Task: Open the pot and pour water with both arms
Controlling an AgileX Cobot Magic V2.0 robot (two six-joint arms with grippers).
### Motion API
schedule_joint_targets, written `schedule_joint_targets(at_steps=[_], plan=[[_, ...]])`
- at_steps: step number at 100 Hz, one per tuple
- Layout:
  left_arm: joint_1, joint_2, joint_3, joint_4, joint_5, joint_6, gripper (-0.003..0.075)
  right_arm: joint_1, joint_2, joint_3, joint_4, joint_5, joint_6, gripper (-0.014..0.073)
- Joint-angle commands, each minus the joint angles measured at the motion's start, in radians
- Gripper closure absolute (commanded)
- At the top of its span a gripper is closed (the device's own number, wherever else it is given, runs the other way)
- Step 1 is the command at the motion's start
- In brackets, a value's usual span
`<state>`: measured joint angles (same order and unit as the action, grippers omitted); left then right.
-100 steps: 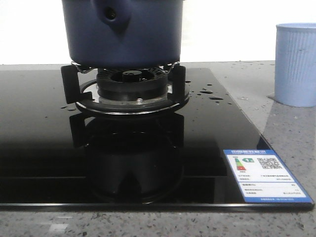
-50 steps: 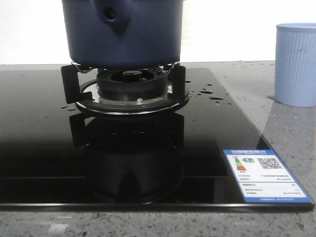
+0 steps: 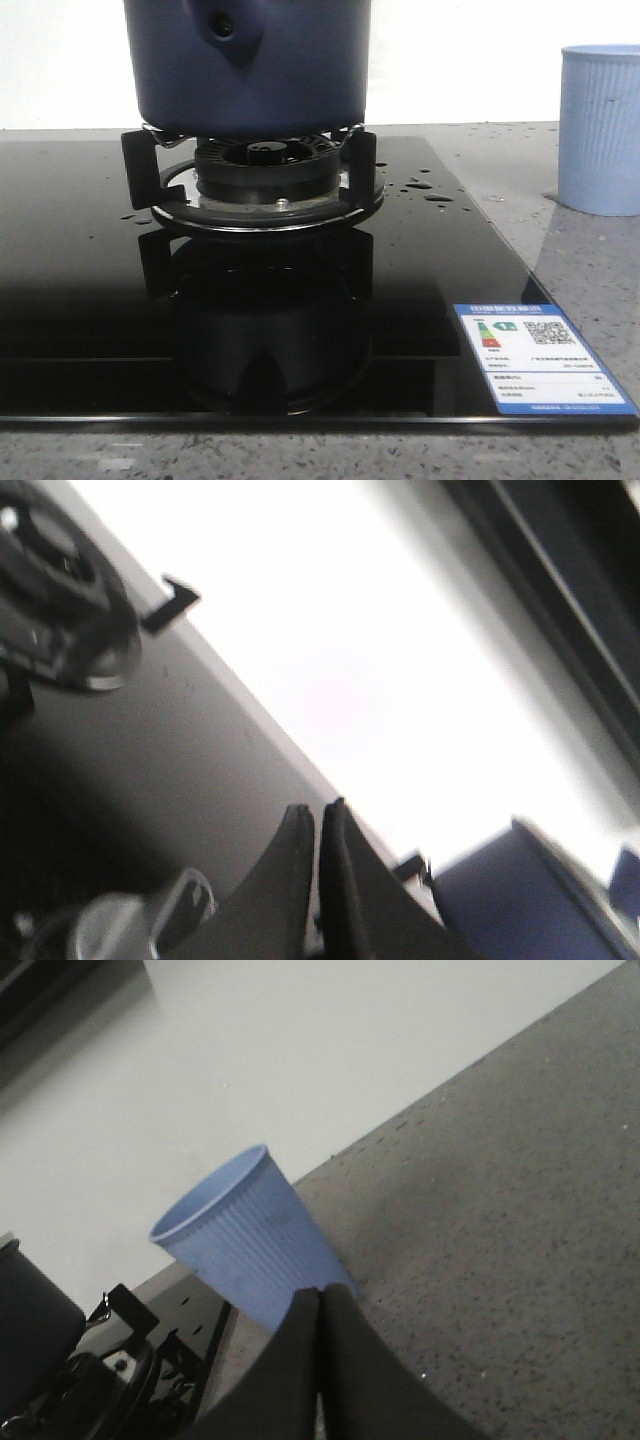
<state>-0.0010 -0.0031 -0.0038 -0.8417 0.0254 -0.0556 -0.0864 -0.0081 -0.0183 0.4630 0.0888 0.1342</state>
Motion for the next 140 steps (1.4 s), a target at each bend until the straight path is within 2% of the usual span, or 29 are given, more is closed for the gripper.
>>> schedule_joint_targets(at_steps=[1,13,32,46,52,67,76,83,89,100,105,110,119,122,129,134,140], plan=[[-0.010,-0.007,-0.056,0.019,0.089,0.001,0.0739,-0.007,0.038,-0.095,0.003,0.008,-0.005,0.0660],[-0.044,0.056,-0.141,0.106,0.217,0.031,0.0739,-0.007,0.151,-0.217,-0.006,0.170,-0.007,0.0660],[-0.144,0.241,-0.298,0.106,0.406,0.271,0.0738,-0.007,0.355,-0.445,-0.015,0.542,-0.007,0.0660],[-0.236,0.383,-0.389,0.041,0.508,0.357,0.0738,-0.007,0.461,-0.539,0.105,0.727,-0.034,0.0666],[-0.277,0.430,-0.416,-0.049,0.545,0.461,0.0738,-0.007,0.486,-0.551,0.229,0.777,-0.113,0.0668],[-0.384,0.550,-0.466,-0.426,0.659,0.804,0.0738,-0.007,0.524,-0.553,0.570,0.891,-0.354,0.0668],[-0.429,0.616,-0.505,-0.604,0.730,0.997,0.0738,-0.007,0.536,-0.553,0.741,0.952,-0.572,0.0667],[-0.447,0.660,-0.542,-0.674,0.771,1.118,0.0738,-0.007,0.538,-0.553,0.824,0.962,-0.738,0.0667],[-0.447,0.694,-0.582,-0.679,0.789,1.197,0.0738,-0.007,0.538,-0.553,0.877,0.954,-0.848,0.0667],[-0.447,0.753,-0.650,-0.679,0.815,1.344,0.0731,-0.007,0.538,-0.555,0.919,0.914,-0.943,0.0667],[-0.447,0.777,-0.684,-0.679,0.828,1.395,0.0694,-0.007,0.538,-0.563,0.919,0.889,-0.961,0.0667],[-0.447,0.800,-0.712,-0.679,0.833,1.446,0.0617,-0.007,0.538,-0.570,0.919,0.878,-1.009,0.0666],[-0.447,0.837,-0.755,-0.673,0.825,1.486,0.0379,-0.007,0.538,-0.593,0.917,0.873,-1.101,0.0603],[-0.447,0.849,-0.767,-0.673,0.816,1.486,0.0289,-0.007,0.538,-0.600,0.917,0.864,-1.111,0.0562],[-0.447,0.878,-0.792,-0.668,0.775,1.488,0.0165,-0.007,0.538,-0.614,0.917,0.838,-1.114,0.0425],[-0.447,0.898,-0.814,-0.650,0.749,1.490,0.0134,-0.007,0.538,-0.618,0.917,0.817,-1.114,0.0288],[-0.447,0.926,-0.849,-0.610,0.729,1.490,0.0132,-0.007,0.538,-0.621,0.917,0.799,-1.114,0.0151]])
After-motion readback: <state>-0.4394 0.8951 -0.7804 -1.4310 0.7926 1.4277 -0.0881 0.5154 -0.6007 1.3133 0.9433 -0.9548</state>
